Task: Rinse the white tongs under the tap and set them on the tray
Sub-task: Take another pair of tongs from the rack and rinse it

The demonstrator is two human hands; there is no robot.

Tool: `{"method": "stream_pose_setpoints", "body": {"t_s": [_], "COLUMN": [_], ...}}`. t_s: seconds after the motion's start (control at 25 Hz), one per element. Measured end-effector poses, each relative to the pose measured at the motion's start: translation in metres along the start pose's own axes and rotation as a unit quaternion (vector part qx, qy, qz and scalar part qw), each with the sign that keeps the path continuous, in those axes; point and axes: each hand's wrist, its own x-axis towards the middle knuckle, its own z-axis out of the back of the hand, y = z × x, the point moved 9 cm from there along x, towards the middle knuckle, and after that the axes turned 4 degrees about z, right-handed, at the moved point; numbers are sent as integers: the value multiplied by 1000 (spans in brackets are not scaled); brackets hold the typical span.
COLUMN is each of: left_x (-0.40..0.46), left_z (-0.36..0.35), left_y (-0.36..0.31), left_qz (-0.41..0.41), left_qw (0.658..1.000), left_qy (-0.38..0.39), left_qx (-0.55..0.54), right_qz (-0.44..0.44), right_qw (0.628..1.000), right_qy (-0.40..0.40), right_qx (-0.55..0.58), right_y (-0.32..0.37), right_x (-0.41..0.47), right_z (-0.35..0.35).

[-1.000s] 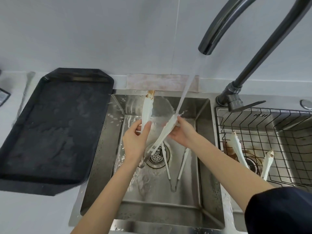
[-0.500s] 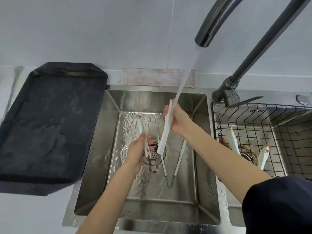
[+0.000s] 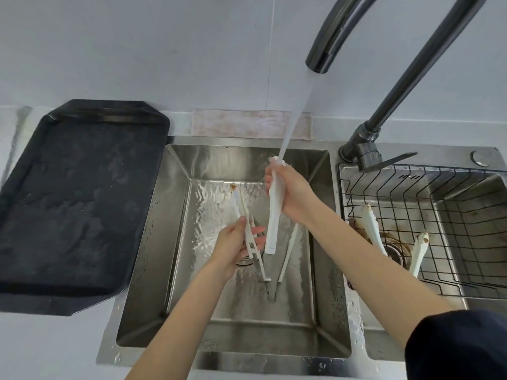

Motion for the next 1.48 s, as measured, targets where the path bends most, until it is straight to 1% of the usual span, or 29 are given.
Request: {"method": "stream_pose_setpoints", "body": {"t_s": [0.08,0.12,0.2,0.32,0.56,0.68,0.84,1.0,1.16,1.28,1.36,1.48], "left_x": [2,4,7,12,18,20,26,35,32,32,30,24], "left_z": [-12,-19,-32,-47,-71,-72,-73,-65,-51,-41,-43,-52], "left_y": [3,6,13,19,14,10,0,-4,-6,-13,-21,-34], "left_qz": [14,23,40,57,78,77,60,55,62,44,26,13], "left_qw": [1000,999,999,998,993,993,992,993,994,995,994,987], "left_qy": [11,15,18,34,64,72,88,77,66,65,76,114], "left_qx": [3,17,27,-5,-54,-58,-72,-76,-65,-66,-74,-109], "right_qz": [4,6,16,9,34,56,91,101,78,34,0,-62], "right_qw": [996,994,994,995,988,974,956,927,925,933,949,969], "right_qy": [-13,-26,-51,-71,-69,-68,-76,-129,-180,-210,-217,-214], "right_qx": [-88,-109,-94,-72,-137,-208,-266,-338,-325,-289,-229,-103], "right_y": [-5,-7,-5,8,22,25,27,25,13,-4,-18,-42], "right_x": [-18,-26,-39,-44,-49,-51,-54,-50,-41,-32,-23,-13], "right_z": [6,11,20,26,29,35,46,65,83,92,95,97]}}
